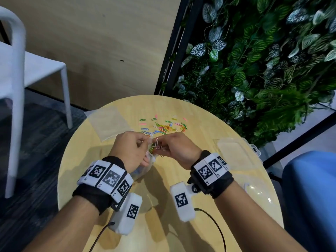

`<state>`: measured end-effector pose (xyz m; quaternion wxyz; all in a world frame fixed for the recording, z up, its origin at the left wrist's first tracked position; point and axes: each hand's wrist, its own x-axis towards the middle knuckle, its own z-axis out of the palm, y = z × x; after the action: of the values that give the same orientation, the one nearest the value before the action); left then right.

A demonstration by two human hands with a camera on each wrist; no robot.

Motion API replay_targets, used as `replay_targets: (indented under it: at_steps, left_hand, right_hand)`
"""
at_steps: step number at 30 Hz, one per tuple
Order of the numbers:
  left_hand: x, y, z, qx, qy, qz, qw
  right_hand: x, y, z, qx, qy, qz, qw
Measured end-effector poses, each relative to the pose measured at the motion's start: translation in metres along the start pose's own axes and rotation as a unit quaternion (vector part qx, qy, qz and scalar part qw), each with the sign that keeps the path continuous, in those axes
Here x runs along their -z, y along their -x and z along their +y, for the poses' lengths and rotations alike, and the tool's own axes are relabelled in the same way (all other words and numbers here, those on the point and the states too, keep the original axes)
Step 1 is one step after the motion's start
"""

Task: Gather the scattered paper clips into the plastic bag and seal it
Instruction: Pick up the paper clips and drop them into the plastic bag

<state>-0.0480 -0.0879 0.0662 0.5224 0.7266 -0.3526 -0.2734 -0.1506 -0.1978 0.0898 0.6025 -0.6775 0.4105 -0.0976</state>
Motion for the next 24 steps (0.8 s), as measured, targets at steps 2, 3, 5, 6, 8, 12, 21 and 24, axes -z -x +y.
replay_targets:
  at_steps: [2,3,5,6,8,12,21,24]
  left_hand:
    - [-0.001,0.0,0.0,0.001,-0.003,0.0,1.0]
    - [-0.002,0.0,0.0,0.004,-0.001,0.003,1.0]
    - [-0.001,-0.002,-0.001,0.009,0.003,0.007,1.0]
    - [0.0,-0.002,-0.002,0.01,0.004,0.007,1.0]
    - [0.002,-0.002,-0.002,0.012,0.009,0.007,1.0]
    - [0.011,-0.001,0.0,0.015,0.012,0.015,1.0]
    - [0.044,0.0,-0.01,0.015,0.002,0.063,0.998]
    - [0.058,0.002,-0.016,0.027,0.004,0.067,0.997]
  right_hand:
    - [-0.005,0.0,0.0,0.032,0.117,0.021,0.992]
    - [-0.007,0.0,0.001,0.053,0.187,0.02,0.981]
    - [-0.012,0.001,0.002,0.084,0.299,0.037,0.95]
    - [-0.013,0.001,0.001,0.097,0.332,0.059,0.937]
    - [-0.015,0.001,0.0,0.119,0.362,0.092,0.92]
    - [-0.016,0.006,-0.008,0.12,0.295,0.001,0.948]
    - [0.068,-0.036,0.04,-0.093,0.248,0.138,0.954]
    - [0.082,-0.064,0.091,-0.21,0.518,0.113,0.821]
